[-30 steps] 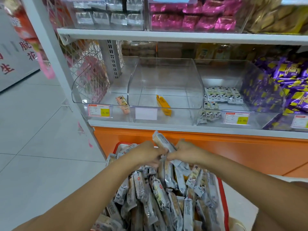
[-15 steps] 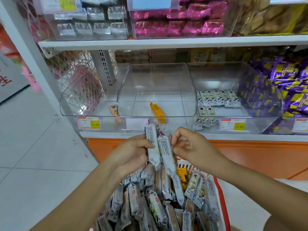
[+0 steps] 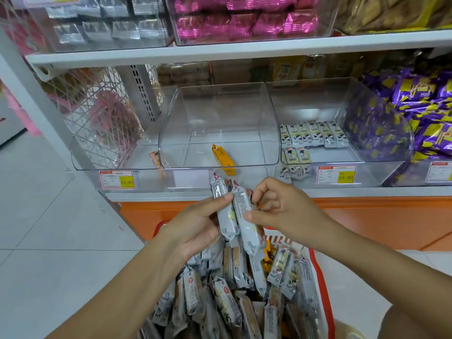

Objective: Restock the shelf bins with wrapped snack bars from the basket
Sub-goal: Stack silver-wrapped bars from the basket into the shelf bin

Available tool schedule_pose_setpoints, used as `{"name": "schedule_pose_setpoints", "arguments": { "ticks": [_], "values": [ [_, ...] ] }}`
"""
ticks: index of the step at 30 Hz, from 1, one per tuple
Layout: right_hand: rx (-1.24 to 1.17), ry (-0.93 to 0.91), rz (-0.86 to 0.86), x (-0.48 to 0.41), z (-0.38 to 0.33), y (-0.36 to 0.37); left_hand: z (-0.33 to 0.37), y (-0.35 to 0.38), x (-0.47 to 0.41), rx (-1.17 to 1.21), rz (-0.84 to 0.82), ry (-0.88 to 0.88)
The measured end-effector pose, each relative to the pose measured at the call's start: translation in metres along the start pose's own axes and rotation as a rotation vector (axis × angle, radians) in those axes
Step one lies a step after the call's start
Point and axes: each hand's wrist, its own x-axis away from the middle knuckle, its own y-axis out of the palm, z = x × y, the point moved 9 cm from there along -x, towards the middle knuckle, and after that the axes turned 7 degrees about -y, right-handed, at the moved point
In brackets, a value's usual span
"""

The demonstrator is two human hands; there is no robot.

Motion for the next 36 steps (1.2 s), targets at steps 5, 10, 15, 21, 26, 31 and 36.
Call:
{"name": "schedule_pose_setpoints", "arguments": {
  "ticks": [5,10,15,21,26,31,36],
  "values": [
    [0.048,-0.008,0.128,-0.005,-0.003,-0.028,-0.002,0.004,-0.001,0.059,-0.010,-0.011],
    [0.165,0.011,0.154,-0.006,0.006,-0.033,-0.006,0.013,-0.001,0.060,-0.073,-0.037],
    [0.007,0.008,0.060,-0.008,0.005,-0.022,-0.009,0.020,0.006,-0.029,-0.155,-0.086],
    [-0.086,0.029,0.042,-0.002,-0.005,-0.027,0.008,0.033,0.021,0.035,-0.367,-0.002],
    [0.185,-0.029,0.081,0.011,-0.025,-0.012,0.014,0.043,0.019,0.058,-0.267,0.127],
    [0.340,-0.152,0.219,0.007,-0.055,-0.028,0.033,0.060,0.025,-0.040,-0.320,0.168],
    [0.385,-0.025,0.369,-0.024,-0.056,-0.118,0.078,0.038,0.028,-0.759,0.202,0.499]
  ]
}}
